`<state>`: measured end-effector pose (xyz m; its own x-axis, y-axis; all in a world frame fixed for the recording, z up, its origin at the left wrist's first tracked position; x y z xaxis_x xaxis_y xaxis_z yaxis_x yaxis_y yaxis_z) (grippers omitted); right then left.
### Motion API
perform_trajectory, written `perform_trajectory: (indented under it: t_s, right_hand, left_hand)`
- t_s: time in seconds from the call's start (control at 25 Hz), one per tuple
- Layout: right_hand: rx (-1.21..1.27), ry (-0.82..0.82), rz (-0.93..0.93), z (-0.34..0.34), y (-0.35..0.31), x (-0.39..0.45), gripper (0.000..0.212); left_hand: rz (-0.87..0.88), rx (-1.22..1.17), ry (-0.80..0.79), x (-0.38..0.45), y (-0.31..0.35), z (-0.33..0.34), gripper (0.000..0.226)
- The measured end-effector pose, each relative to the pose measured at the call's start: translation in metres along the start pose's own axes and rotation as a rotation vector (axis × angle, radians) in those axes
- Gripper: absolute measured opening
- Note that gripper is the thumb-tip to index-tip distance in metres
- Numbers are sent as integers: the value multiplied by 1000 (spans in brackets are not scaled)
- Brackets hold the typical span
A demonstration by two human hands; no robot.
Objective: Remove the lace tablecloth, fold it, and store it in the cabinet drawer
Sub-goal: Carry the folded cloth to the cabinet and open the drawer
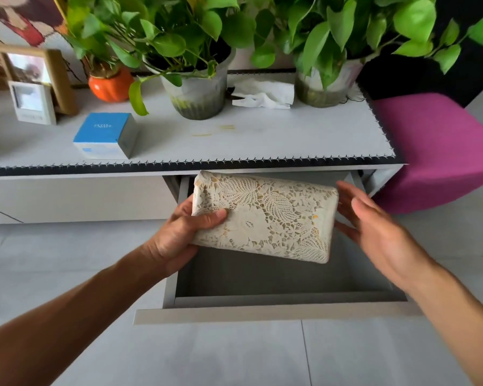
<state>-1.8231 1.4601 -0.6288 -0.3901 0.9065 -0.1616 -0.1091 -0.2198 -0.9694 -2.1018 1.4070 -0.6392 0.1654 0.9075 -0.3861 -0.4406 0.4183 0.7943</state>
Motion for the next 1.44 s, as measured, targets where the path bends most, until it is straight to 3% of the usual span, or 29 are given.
perform_trajectory:
  t_s: [0.12, 0.32, 0.48, 0.64, 0.76, 0.84, 0.88, 1.0, 1.08, 1.16, 1.24, 1.32, 1.44]
  right_hand:
    - [25, -96, 167, 15, 19, 26, 40]
    - [-237, 181, 367, -10, 70, 55, 38]
    - [-388, 158, 560, -16, 105, 61, 70]
    - [-469, 139, 518, -14, 113, 64, 73]
    - [-871, 30, 465, -6, 93, 68, 72]
    - [-1263, -55, 239, 11, 56, 55, 69]
    - [-1313, -127, 41, 30, 37, 40, 65]
    - [-1265, -526, -355, 83, 17, -44, 57]
    - [-1537, -560, -637, 96, 27, -88, 57]
    - [-1695, -371, -843, 101, 32, -106, 54]
    - [-1753, -278, -995, 101, 34, -109, 49]
    - [-1832, -338, -1047, 87, 47, -102, 50]
    - [-2047, -377, -1008, 56, 67, -70, 55]
  left_hand:
    - [-48, 33, 28, 9, -14, -3, 49]
    - [-362, 383, 417, 30, -63, -32, 32]
    - [-499, 645, 415, 41, -93, -42, 46]
    - [-468, 740, 409, 45, -90, -53, 58]
    - [-446, 832, 410, 40, -77, -47, 59]
    - [-233, 1209, 370, 28, -47, -24, 58]
    - [-26, 1390, 297, 14, -30, -3, 58]
    - [468, 1687, -238, -54, -23, 61, 49]
    - [760, 1921, -433, -93, -44, 81, 41]
    - [1045, 2060, -475, -108, -64, 94, 37]
    - [1188, 2143, -437, -104, -82, 96, 38]
    - [1198, 2311, -284, -84, -93, 81, 44]
    - [1046, 2780, -155, -51, -106, 30, 58]
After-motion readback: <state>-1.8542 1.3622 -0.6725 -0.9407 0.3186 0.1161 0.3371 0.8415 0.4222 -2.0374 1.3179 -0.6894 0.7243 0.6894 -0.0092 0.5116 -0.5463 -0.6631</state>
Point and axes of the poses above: each hand's wrist, its own x-axis towards the middle knuckle, its own z-axis out of the palm, y = z × x, the point moved 8 cm from there along x, towards the middle knuckle, and after that the axes turned 6 degrees about -z, right-handed, at the moved point
